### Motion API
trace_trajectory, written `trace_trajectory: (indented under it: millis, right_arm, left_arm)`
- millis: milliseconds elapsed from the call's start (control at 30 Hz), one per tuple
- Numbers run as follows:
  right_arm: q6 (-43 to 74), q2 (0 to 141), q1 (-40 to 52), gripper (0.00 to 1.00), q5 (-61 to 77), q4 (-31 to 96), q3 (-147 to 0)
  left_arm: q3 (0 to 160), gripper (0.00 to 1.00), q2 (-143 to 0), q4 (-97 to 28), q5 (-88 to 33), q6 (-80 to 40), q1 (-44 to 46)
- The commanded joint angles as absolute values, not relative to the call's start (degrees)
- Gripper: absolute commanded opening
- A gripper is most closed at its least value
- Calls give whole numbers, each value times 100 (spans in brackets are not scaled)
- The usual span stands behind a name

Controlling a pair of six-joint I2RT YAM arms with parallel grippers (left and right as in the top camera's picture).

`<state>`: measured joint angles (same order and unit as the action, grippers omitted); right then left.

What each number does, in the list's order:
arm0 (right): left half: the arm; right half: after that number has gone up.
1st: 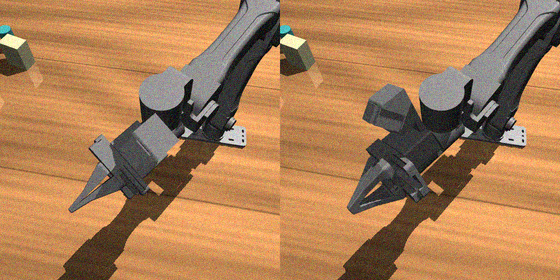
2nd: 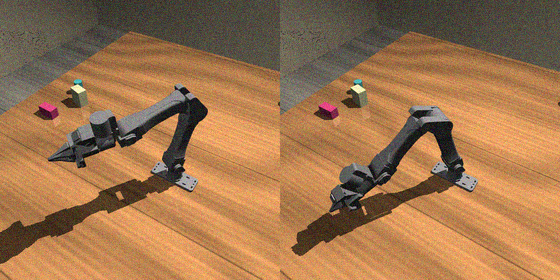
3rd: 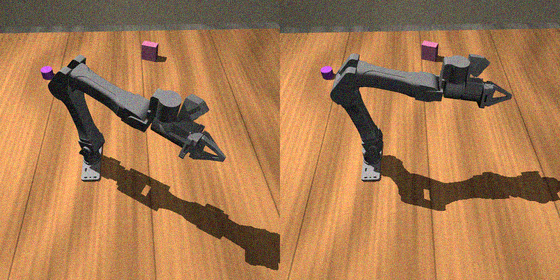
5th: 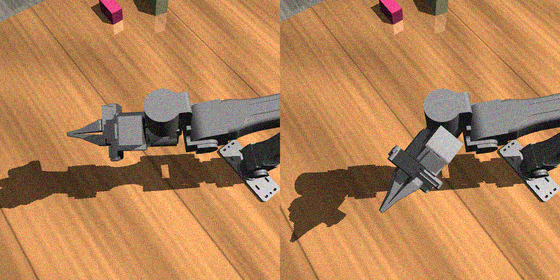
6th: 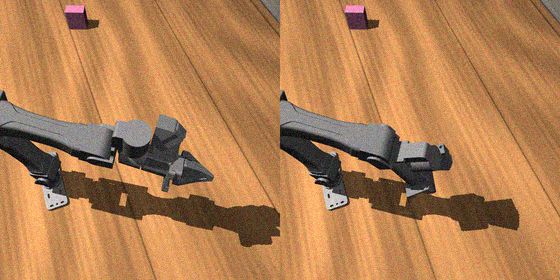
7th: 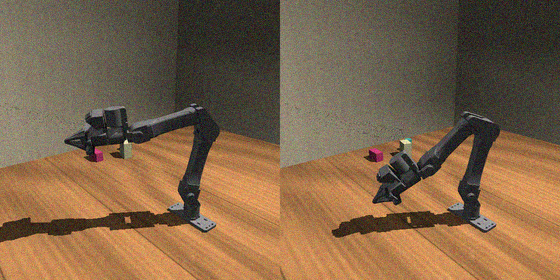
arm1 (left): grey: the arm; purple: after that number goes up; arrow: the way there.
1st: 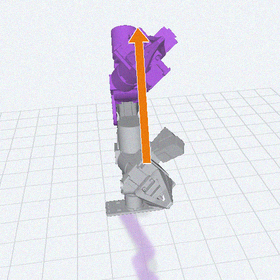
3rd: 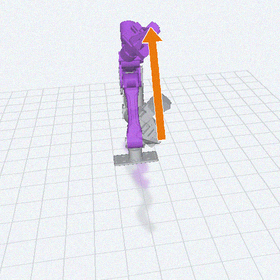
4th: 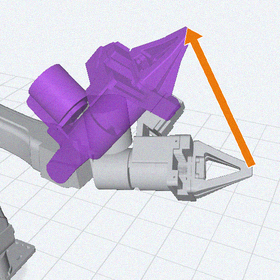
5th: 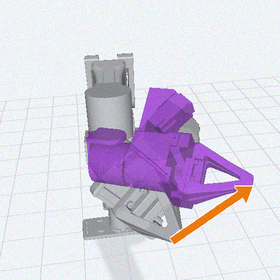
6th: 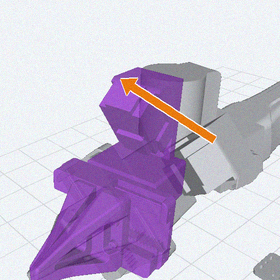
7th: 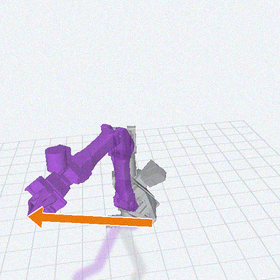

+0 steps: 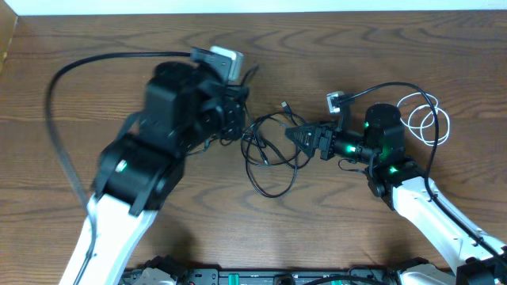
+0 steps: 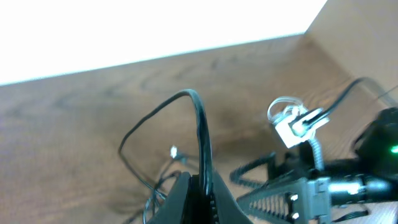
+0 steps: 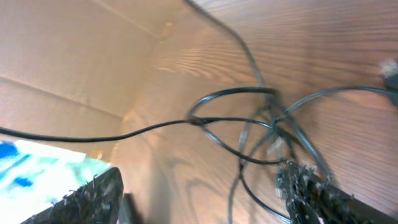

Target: Untangle cables

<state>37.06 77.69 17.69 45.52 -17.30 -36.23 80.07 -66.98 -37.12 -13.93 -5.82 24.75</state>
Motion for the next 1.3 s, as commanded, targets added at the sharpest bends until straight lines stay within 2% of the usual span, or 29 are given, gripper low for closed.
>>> trace_trajectory:
  millis: [0,200,467,600,667,733,800,867,1033,1267]
  right_arm:
    - [4069,7747,1922,79,4801,-1772,-3621]
    - [4069,7813,2377,79,4095,-1691,-3621]
    - [4530,7846,3072,79,2777,-1688,-3621]
    - [4539,7898,3347,60,2257,-1470,-3621]
    - [4539,7900,3437,47,1911,-1090,-3621]
    - [4536,7900,3463,27,1511,-589,-3621]
    - [4536,7909,3459,12,980,3,-3621]
    - [4534,7913,3459,1,73,751,-3621]
    - [4534,7913,3391,1,-1649,1848,-3621]
    - [4532,7913,2873,1,-2300,2290,-3621]
  left_arm:
    - [8060,8,-6337,-3577,-1500,-427,2449]
    - [8060,7,-5815,-3157,-1553,-429,2449]
    - [8060,7,-5172,-2078,-2657,-432,2449]
    - [8060,8,-4952,-1955,-2635,-427,2449]
    - [8060,8,-4873,-1957,-2633,-427,2449]
    - [8060,8,-4829,-1959,-2602,-401,2449]
    - [8060,8,-4818,-1984,-2414,-401,2449]
    - [8060,8,-4818,-2053,-1916,-403,2449]
    - [8060,8,-4818,-2176,-1284,-408,2449]
    - [8060,8,-4818,-2401,-401,-408,2449]
